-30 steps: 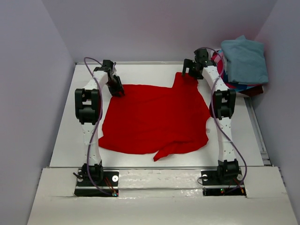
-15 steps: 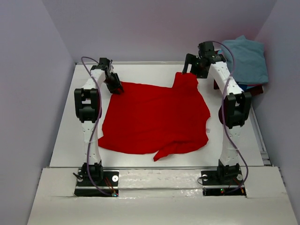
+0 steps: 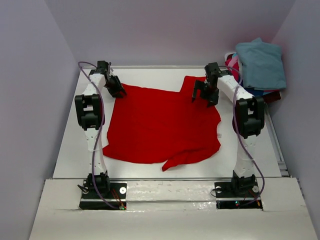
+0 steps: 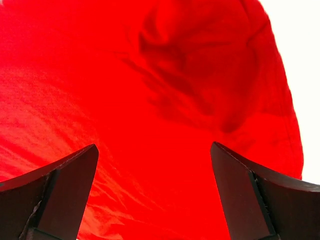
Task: Fold and stack the t-shirts
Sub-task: Flatten the tshirt out
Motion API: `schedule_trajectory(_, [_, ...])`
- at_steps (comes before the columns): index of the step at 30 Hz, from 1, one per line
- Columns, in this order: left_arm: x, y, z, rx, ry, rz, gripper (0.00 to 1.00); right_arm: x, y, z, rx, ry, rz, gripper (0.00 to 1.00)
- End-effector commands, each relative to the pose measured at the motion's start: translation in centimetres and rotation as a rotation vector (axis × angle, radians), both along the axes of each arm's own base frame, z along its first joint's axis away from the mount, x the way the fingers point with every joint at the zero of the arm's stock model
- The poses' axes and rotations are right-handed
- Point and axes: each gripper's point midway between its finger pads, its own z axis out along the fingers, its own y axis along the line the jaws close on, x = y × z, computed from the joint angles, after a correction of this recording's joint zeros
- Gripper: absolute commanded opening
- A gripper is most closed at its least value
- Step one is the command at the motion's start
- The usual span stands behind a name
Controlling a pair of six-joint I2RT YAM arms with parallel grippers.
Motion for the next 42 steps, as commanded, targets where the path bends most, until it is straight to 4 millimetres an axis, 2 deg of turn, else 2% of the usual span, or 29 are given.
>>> schedule_trajectory(1, [0.0, 2.3, -1.8, 0.052, 0.029, 0.03, 0.46, 1.3, 1.3, 0.3, 0.026, -0.014, 0.003, 1.0])
schedule_trajectory(2, [-0.1, 2.3, -1.8, 0.053, 0.031, 0.03, 0.46, 2.0, 1.4, 1.1, 0.029, -0.032, 0.004, 1.0])
schedule_trajectory(4, [-0.2, 2.8, -1.7, 0.056, 0.031, 0.039, 0.46, 3.2, 1.7, 1.2, 0.032, -0.047, 0.004, 1.0])
schedule_trajectory(6, [-0.2, 3.4, -1.7, 0.058, 0.034, 0.049, 0.46, 3.4, 2.3, 0.4, 0.035, -0.032, 0.014, 1.0])
schedule_trajectory(8, [-0.3, 4.1, -1.7, 0.058, 0.035, 0.06, 0.46, 4.6, 2.7, 0.4, 0.047, -0.05, 0.019, 1.0])
schedule_trajectory(9, [-0.4, 4.1, -1.5, 0.058, 0.036, 0.061, 0.46, 5.5, 3.1, 1.1, 0.06, -0.077, 0.023, 1.0])
schedule_trajectory(11, [-0.5, 4.7, -1.5, 0.064, 0.035, 0.07, 0.46, 6.4, 3.5, 0.6, 0.074, -0.087, 0.023, 1.0])
schedule_trajectory(12, [-0.6, 5.3, -1.4, 0.065, 0.036, 0.081, 0.46, 7.3, 3.5, 1.3, 0.072, -0.121, 0.02, 1.0])
schedule_trajectory(13, [-0.7, 5.3, -1.4, 0.065, 0.037, 0.08, 0.46, 7.2, 3.5, 0.6, 0.068, -0.106, 0.019, 1.0])
schedule_trajectory(16, [-1.1, 5.9, -1.5, 0.068, 0.045, 0.09, 0.46, 9.1, 3.7, 1.5, 0.071, -0.157, 0.013, 1.0])
schedule_trajectory(17, [-1.1, 6.3, -1.5, 0.066, 0.045, 0.1, 0.46, 9.9, 3.9, 2.6, 0.079, -0.191, 0.014, 1.0])
schedule_trajectory(19, [-1.2, 6.4, -1.7, 0.068, 0.05, 0.101, 0.46, 10.8, 4.2, 2.8, 0.086, -0.214, 0.014, 1.0])
schedule_trajectory(20, [-1.3, 6.9, -1.8, 0.068, 0.053, 0.109, 0.46, 11.0, 4.2, 2.2, 0.087, -0.208, 0.014, 1.0])
schedule_trajectory(21, [-1.3, 6.9, -1.8, 0.068, 0.053, 0.109, 0.46, 11.3, 4.3, 2.7, 0.09, -0.223, 0.015, 1.0])
schedule_trajectory(25, [-1.2, 6.8, -2.0, 0.064, 0.058, 0.11, 0.47, 11.5, 4.4, 0.6, 0.089, -0.197, 0.019, 1.0])
schedule_trajectory(26, [-1.2, 6.8, -2.0, 0.061, 0.057, 0.108, 0.47, 11.6, 3.9, 0.3, 0.091, -0.189, 0.009, 1.0])
schedule_trajectory(30, [-1.2, 6.6, -1.9, 0.049, 0.055, 0.103, 0.47, 10.7, 4.0, -1.6, 0.096, -0.142, 0.021, 1.0])
schedule_trajectory(42, [-1.3, 6.0, -1.3, 0.022, 0.042, 0.09, 0.47, 13.1, 4.5, -0.7, 0.112, -0.232, 0.021, 1.0])
